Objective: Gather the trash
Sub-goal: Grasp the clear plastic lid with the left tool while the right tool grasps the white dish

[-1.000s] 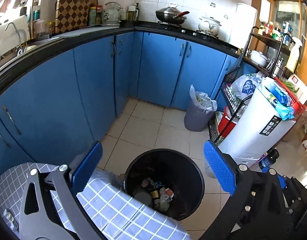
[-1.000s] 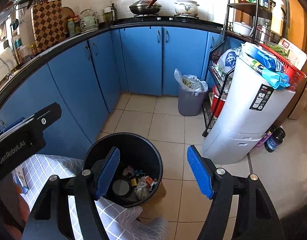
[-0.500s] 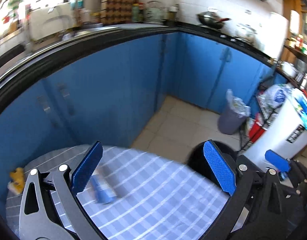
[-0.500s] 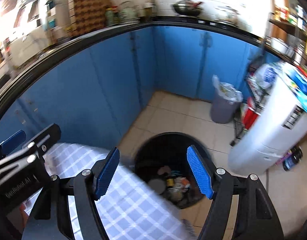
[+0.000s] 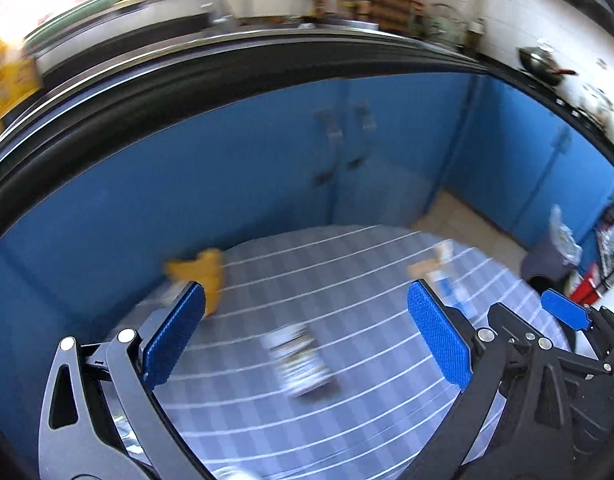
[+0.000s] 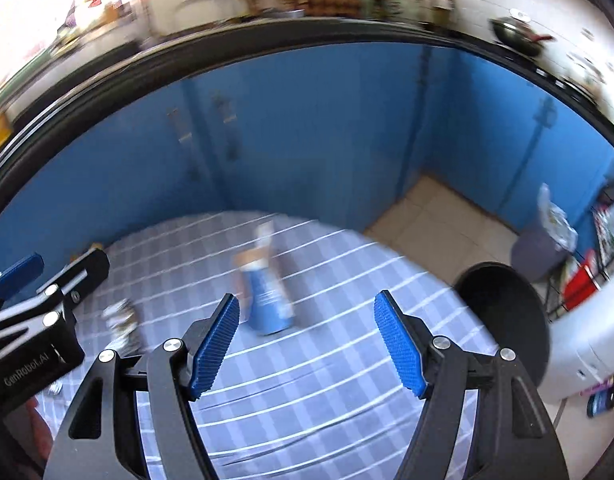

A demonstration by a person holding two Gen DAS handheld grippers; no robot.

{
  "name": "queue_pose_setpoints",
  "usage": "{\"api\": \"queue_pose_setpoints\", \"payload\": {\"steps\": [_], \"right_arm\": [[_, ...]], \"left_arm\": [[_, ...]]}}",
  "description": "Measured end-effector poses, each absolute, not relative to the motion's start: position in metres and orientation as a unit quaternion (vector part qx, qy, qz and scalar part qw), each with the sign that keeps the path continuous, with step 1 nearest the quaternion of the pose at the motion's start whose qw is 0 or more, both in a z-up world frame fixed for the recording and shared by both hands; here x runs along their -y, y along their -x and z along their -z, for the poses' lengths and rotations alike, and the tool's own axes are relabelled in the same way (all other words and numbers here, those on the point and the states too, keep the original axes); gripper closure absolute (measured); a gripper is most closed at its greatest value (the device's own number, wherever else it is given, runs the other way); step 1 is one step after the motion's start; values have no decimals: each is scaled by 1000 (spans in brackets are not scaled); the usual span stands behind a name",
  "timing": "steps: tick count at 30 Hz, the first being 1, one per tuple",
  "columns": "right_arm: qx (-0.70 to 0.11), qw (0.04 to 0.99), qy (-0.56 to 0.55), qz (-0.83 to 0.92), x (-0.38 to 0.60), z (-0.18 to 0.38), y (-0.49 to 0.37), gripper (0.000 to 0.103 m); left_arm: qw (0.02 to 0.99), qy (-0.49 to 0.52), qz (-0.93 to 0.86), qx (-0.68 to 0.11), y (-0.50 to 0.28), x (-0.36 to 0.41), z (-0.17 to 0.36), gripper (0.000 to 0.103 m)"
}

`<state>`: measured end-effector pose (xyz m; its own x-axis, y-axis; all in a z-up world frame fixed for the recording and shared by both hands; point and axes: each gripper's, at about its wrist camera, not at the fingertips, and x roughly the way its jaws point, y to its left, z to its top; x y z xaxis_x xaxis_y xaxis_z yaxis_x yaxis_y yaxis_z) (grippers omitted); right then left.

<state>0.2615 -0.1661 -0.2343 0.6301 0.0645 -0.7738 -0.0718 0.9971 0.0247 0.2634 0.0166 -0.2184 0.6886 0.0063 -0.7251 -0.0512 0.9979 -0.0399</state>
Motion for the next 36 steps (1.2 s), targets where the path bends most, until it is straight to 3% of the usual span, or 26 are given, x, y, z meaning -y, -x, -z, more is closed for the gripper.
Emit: {"api": "queue_pose_setpoints", "payload": {"steps": [15,36], "right_arm": [[-442,872,90,-189,46,266,-173,35],[-429,861,134,-238,-6,280,-153,35]], "left_arm": [[893,67,-130,-426,-132,-136,251,4],[880,51,-100,-461,-92,-135,302,4]]}}
